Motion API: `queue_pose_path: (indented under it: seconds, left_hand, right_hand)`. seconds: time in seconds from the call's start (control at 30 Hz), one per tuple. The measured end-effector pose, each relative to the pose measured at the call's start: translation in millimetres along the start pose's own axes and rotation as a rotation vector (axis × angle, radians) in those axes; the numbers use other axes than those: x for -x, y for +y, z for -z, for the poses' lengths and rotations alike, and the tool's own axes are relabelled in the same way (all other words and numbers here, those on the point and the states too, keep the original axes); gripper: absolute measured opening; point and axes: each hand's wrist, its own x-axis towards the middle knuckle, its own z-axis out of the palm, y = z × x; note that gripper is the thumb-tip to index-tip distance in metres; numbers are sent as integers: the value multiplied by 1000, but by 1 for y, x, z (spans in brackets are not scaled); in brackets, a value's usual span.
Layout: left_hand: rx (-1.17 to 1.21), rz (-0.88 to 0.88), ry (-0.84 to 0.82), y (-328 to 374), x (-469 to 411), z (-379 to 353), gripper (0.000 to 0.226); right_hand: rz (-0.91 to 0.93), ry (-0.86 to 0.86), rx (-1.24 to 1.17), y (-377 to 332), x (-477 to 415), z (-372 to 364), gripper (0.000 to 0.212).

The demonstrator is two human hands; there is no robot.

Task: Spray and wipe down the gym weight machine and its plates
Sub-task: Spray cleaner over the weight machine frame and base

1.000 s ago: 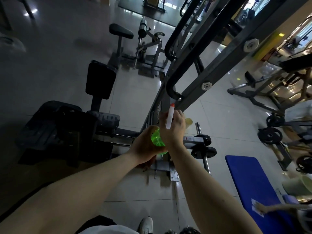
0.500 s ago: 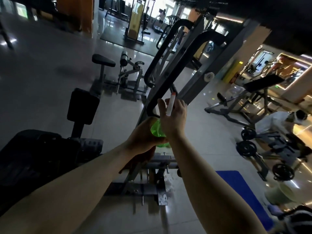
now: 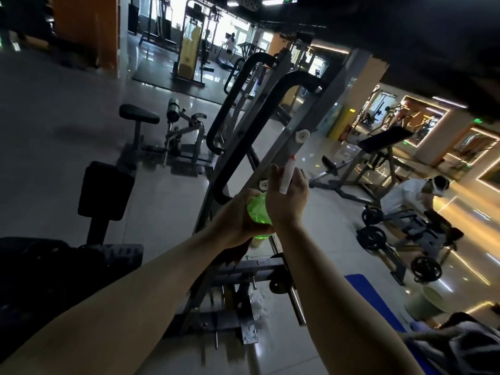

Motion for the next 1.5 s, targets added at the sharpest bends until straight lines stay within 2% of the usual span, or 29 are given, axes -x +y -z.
queue_pose_path:
  seconds: [0.2,0.33,0.4,0.53,0.63,0.73,0.87,1.0,1.1,1.2,1.27,1.4,1.5]
  left_hand:
    - [18,63,-69,-11,14,-23,73]
    - [26,199,-162,-30,37,-40,69]
    - [-9,269,-257,-45,50,-49,68]
    - [-59,440,-379,-74,80,-65,84]
    - [-59,539,-436,-87,100,-74,88]
    - [6,624,-470,-90,110,-82,77]
    - [-39,648,-447,-116,114,-110,106]
    - [-59,697,-446,-129,103,-143,111]
    - [-69,723,-472,-125,86,-173,103]
    - [-85,754,-496,-112,62,-209,83]
    - [-92,778,-477,-108,48,-233,69]
    - [-74,816,-408,-97,15,-266,54]
    - [-33,831,-365,-89,-9,-281,58]
  right_hand:
    - [-55,-118,26,27,24,3,33]
    - [-82,-262,106,50,54,-2,34]
    - [-189,-329,139,64,77,-8,29]
    - [-371,-429,131,87,128,-15,26]
    - [-367,-555,125,100,154,-16,21]
    - [-365,-639,102,104,166,-16,23]
    - [-394,-719,181,117,170,-11,35]
    - [-362,-800,49,150,166,2,39]
    - [-354,-899,-39,192,152,14,26]
    - [-361,-954,-122,244,136,28,21]
    - [-423,-983,-185,274,123,37,23]
    - [-546,-1026,-383,304,86,57,41]
    - [-570,-1042,-461,319,66,60,35]
